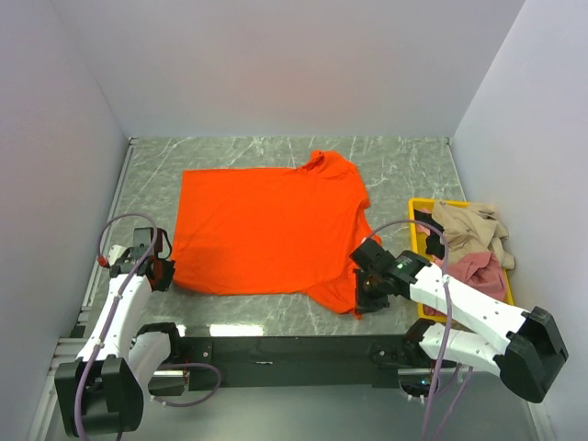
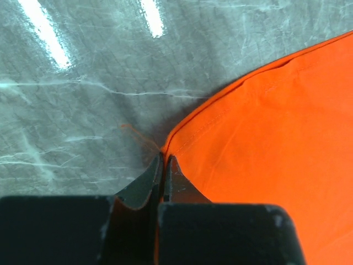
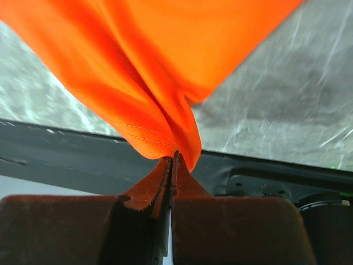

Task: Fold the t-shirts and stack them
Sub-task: Fold the tshirt

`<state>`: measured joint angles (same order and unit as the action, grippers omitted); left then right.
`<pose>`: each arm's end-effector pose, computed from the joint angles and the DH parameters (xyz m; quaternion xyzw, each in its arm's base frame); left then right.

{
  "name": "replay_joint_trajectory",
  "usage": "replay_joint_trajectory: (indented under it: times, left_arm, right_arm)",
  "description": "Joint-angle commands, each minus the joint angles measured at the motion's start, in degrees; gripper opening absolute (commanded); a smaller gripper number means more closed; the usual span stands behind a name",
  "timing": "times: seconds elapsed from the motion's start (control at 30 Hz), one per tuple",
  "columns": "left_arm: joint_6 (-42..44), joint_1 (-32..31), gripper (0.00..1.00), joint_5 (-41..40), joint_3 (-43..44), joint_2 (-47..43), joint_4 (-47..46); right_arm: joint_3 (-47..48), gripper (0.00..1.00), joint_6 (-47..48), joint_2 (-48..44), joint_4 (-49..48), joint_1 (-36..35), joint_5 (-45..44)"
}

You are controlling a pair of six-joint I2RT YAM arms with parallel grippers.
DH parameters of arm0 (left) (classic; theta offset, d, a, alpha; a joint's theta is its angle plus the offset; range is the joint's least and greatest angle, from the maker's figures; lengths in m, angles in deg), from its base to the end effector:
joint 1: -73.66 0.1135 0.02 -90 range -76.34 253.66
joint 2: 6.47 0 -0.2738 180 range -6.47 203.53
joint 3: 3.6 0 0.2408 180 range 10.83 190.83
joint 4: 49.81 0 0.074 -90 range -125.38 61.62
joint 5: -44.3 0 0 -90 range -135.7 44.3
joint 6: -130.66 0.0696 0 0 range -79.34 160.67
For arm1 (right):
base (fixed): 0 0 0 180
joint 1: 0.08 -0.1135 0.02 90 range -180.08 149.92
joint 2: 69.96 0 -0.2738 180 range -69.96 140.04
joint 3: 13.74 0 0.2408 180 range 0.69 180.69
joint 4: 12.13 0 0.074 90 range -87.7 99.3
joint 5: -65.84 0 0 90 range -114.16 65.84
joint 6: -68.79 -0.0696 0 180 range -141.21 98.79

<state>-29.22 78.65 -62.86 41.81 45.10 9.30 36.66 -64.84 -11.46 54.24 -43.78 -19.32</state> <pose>0.1457 0.0333 0.1745 -0.6125 0.7475 0.0094 0.2569 0.1071 0.1104 0.1749 -0.0063 0.9899 0.1235 0.0688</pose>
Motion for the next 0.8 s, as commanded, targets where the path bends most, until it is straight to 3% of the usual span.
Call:
replay_joint_trajectory:
  times: [0.0, 0.3, 0.77]
  left_arm:
    - [0.4, -0.2, 0.01, 0.2, 2.2, -0.9, -1.5]
    - [2.0, -0.2, 0.01, 0.8, 6.0, 2.7, -5.4]
    - [4.1, -0.2, 0.0, 4.0, 12.4, 16.0, -15.1]
  right_arm:
    - [5.9, 0.0, 3.4, 0.2, -1.6, 2.5, -3.1]
    - [12.9, 0.0, 11.6, 6.7, -5.2, 10.5, 0.3]
    - [28.6, 0.0, 21.1, 20.2, -6.6, 15.7, -11.7]
